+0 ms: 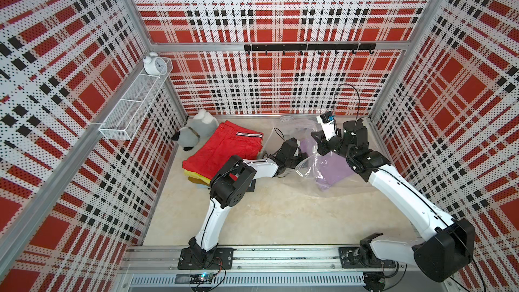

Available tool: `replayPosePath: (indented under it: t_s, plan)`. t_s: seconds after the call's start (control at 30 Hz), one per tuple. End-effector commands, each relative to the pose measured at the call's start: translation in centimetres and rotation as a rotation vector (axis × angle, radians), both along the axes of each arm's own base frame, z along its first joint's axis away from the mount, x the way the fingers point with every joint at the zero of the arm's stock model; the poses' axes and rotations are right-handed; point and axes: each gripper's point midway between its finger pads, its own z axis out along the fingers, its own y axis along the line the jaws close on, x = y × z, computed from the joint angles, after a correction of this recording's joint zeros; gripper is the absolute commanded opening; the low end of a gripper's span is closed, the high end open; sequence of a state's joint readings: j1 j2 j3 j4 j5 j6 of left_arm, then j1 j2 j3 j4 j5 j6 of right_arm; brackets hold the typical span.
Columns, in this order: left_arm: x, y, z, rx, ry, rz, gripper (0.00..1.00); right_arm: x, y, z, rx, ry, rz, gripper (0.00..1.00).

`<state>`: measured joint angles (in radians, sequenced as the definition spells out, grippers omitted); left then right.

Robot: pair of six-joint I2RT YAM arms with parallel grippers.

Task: Take the trousers out of the vacuum bag
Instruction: Take out the trousers from the vacuum bag.

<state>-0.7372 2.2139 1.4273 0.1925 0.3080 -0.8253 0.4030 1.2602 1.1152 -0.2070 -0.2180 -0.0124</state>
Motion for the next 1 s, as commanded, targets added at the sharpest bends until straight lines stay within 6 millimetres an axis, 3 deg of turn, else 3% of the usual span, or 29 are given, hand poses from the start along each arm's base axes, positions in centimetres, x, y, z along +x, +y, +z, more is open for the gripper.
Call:
replayPosePath:
  t_s: [0.0,0.33,0.67,0.8,0.97]
  plan:
    - [0.2,-1.2,-0.1,-0.013,0.002,-0.018,0.61,-0.7,0.5,1.8,0.040,-0.053,0.025,0.00]
    - [0.5,-2.1,-1.7,-0.004,0.039,-0.022,0.61,-1.1,1.0,2.3,0.044,-0.067,0.048,0.00]
    - [0.2,-0.7,-1.8,0.133,0.005,0.027,0.60,-1.1,1.0,1.8,0.044,-0.067,0.044,0.00]
    - [0.0,-1.3,-3.2,0.134,0.038,0.009,0.60,-1.1,1.3,1.9,0.052,-0.067,0.051,0.00]
    - [0.3,-2.3,-3.0,0.120,0.026,0.001,0.60,-1.4,1.5,2.2,0.051,-0.073,0.057,0.00]
